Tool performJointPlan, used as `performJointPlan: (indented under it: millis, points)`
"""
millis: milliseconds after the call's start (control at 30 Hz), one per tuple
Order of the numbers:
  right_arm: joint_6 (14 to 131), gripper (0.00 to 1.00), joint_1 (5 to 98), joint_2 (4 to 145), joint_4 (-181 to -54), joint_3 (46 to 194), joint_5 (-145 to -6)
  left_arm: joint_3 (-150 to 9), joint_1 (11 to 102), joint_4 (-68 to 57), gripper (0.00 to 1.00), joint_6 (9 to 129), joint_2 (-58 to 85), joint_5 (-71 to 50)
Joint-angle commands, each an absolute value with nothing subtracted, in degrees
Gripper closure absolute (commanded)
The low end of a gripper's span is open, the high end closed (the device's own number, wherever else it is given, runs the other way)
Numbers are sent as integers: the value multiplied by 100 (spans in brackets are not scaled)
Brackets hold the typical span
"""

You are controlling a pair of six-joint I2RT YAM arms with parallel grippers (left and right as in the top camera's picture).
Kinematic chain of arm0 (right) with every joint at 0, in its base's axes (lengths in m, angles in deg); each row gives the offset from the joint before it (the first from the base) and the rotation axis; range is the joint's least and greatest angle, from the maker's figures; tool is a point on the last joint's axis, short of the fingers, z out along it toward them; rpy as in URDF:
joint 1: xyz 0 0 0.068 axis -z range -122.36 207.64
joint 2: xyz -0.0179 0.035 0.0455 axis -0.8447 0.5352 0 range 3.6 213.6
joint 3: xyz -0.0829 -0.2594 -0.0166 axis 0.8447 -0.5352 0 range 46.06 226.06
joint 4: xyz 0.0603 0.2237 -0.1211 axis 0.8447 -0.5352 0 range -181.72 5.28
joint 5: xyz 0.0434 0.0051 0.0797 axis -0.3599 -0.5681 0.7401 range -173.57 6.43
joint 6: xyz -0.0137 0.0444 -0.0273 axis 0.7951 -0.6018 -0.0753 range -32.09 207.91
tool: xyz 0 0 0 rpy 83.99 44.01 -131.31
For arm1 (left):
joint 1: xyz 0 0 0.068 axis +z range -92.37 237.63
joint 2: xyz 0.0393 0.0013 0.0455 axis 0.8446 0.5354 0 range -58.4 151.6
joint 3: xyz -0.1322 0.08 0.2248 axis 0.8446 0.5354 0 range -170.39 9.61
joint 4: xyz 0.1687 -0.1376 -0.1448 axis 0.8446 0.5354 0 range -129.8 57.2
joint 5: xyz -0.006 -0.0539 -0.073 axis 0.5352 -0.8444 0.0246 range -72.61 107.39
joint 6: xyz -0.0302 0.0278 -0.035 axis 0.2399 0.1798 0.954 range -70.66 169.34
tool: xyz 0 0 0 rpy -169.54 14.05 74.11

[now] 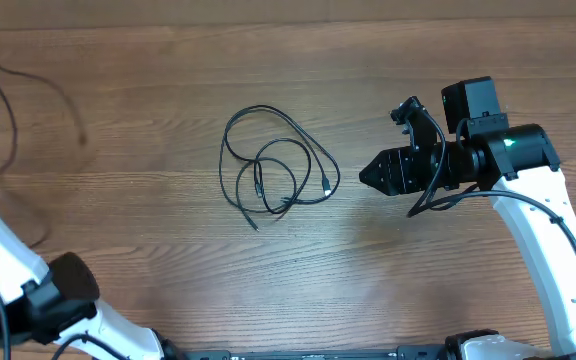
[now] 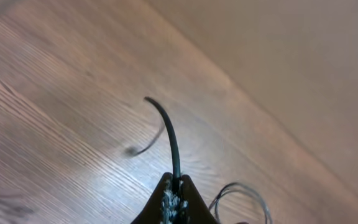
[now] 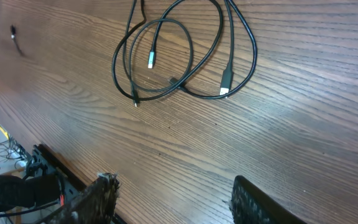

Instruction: Untangle cables

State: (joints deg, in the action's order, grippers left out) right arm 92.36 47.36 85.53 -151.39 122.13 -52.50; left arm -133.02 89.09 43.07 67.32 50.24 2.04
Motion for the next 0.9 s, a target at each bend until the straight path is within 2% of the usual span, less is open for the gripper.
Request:
performJointPlan:
  millis: [0,233,267,300,333,367,400,633,867]
  points:
    - [9234,43,4699,8527,-15133,12289,-5268,-13298,8912,4292,96,6561,5107,304]
    - [9236,43,4699,8527,-15128,12289,-5268,-13298,8922,4346,95,6563,5153,1474]
    - [9236,43,4699,8527,-15128,12289,-5268,-13298,8922,4386,81,6563,5153,1557]
    - [9236,43,4699,8527,-15128,12289,-5268,-13298,8920,4429,48,6563,5153,1596]
    - [9236,43,4699,8527,-15128,12292,-5268,-13298,8920,4462,27,6566,5153,1592]
    - [9236,43,4699,8527,-15128,12289,-5268,-13298,8916,4512,9,6620,5153,1574]
    - [9236,43,4699,8527,-15128,12289,-5268,-13298,8907,4549,0,6712,5153,1541]
    - [9236,43,4699,8527,-15135,12292,-5268,-13298,8804,4584,0,6730,5153,357]
    - [9236,43,4699,8527,-15152,12289,-5268,-13298,8031,4619,2,6375,5155,370]
